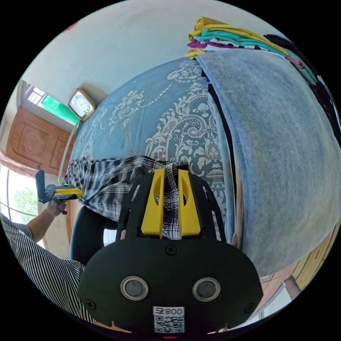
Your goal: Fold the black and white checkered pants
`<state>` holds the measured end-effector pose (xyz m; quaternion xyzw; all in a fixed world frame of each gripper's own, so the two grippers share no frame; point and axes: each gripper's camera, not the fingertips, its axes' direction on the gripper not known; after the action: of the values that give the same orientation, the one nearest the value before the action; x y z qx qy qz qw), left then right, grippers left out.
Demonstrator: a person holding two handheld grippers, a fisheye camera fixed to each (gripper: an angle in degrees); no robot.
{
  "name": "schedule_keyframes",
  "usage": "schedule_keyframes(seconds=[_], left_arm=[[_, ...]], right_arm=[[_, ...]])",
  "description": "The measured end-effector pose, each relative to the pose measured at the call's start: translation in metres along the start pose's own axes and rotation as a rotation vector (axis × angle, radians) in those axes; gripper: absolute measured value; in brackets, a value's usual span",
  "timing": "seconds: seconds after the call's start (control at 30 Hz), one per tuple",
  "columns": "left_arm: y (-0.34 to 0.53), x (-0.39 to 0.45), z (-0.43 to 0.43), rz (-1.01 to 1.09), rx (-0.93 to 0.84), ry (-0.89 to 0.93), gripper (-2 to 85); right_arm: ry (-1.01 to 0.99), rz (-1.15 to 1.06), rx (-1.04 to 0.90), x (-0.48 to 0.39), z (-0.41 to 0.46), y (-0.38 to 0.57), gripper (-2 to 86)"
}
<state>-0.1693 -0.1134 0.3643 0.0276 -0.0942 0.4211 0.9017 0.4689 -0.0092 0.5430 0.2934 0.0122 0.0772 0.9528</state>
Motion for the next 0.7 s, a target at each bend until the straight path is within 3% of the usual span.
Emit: schedule_keyframes(seconds=[0.1,0.27,0.43,0.7], left_arm=[[0.001,-0.002,-0.005,-0.005,0.004,-0.003,0.2],[0.007,-0.013,-0.017,-0.050,0.040,-0.001,0.2],[0.014,-0.023,-0.027,-0.122,0.074,-0.002,0.2],[0.053,-0.055,-0.068,-0.301,0.142,-0.126,0.2]], right_arm=[[0.003,-0.005,-0.019,-0.007,0.004,-0.001,2.6],[0.059,0.021,0.117,-0.014,-0.023,0.007,0.8],[0.080,0.053,0.016,-0.012,0.007,-0.008,0.6],[0.240,-0.028,0.104,-0.052,-0.003,-0.029,0.3]])
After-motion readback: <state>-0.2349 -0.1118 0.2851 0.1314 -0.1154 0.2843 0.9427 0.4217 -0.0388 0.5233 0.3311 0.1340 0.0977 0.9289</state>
